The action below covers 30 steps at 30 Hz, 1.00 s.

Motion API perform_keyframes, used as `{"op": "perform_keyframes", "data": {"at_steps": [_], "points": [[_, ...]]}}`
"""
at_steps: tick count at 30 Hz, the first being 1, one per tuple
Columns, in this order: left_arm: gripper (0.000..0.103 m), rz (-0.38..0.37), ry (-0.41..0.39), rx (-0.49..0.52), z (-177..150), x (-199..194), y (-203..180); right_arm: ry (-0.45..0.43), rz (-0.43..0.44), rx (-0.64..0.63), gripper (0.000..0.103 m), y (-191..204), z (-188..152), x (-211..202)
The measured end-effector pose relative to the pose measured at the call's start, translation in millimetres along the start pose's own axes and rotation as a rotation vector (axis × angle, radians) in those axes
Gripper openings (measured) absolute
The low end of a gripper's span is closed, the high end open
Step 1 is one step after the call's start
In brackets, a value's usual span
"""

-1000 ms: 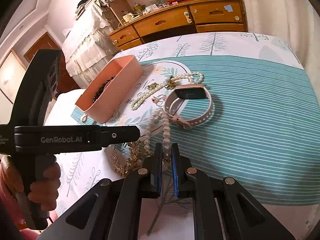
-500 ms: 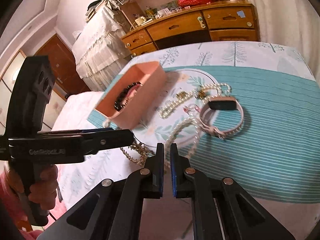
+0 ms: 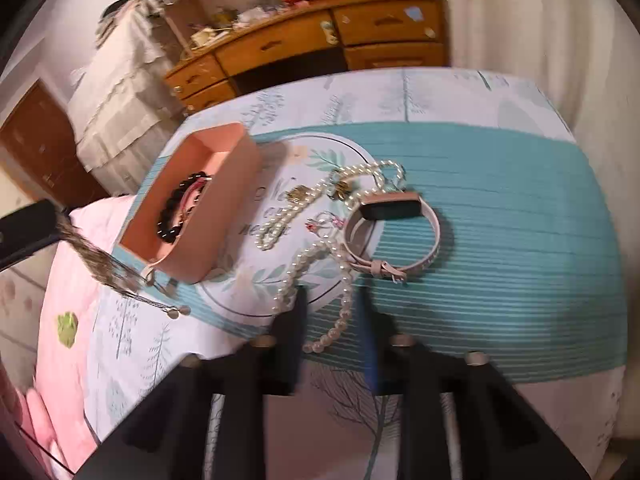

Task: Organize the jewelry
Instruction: 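Carry the comb and pearls into the pink tray and open both tools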

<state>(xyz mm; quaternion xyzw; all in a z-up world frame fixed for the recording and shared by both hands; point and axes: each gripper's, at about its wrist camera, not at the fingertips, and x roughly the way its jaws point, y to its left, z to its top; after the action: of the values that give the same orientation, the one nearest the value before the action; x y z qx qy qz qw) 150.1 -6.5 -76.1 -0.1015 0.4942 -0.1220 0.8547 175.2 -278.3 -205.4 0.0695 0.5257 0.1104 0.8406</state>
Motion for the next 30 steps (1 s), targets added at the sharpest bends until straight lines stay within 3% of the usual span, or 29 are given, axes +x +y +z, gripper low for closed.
{"op": "perform_keyframes", "data": {"at_steps": [3, 7, 10, 20, 30], "points": [[0.059, 0.016, -0.012, 0.011, 8.8, -2.3, 9.2, 0.015, -0.012, 0.042, 0.034, -2.5, 1.0, 9.9], [0.059, 0.032, -0.031, 0.022, 19.1, -3.5, 23.7, 0.052, -0.081, 0.079, 0.019, -4.4, 1.8, 25.3], [0.059, 0.033, -0.043, 0.034, 23.8, -2.4, 33.4, 0.020, -0.066, 0.076, 0.008, -1.4, 0.9, 26.3], [0.060, 0.056, -0.058, 0.059, 41.3, 6.8, 64.2, -0.110, 0.016, 0.060, 0.008, 42.2, 20.7, -7.4], [0.060, 0.074, 0.021, 0.067, 43.2, 33.7, 88.3, -0.250, 0.128, -0.066, 0.008, 116.5, 70.3, -45.0]]}}
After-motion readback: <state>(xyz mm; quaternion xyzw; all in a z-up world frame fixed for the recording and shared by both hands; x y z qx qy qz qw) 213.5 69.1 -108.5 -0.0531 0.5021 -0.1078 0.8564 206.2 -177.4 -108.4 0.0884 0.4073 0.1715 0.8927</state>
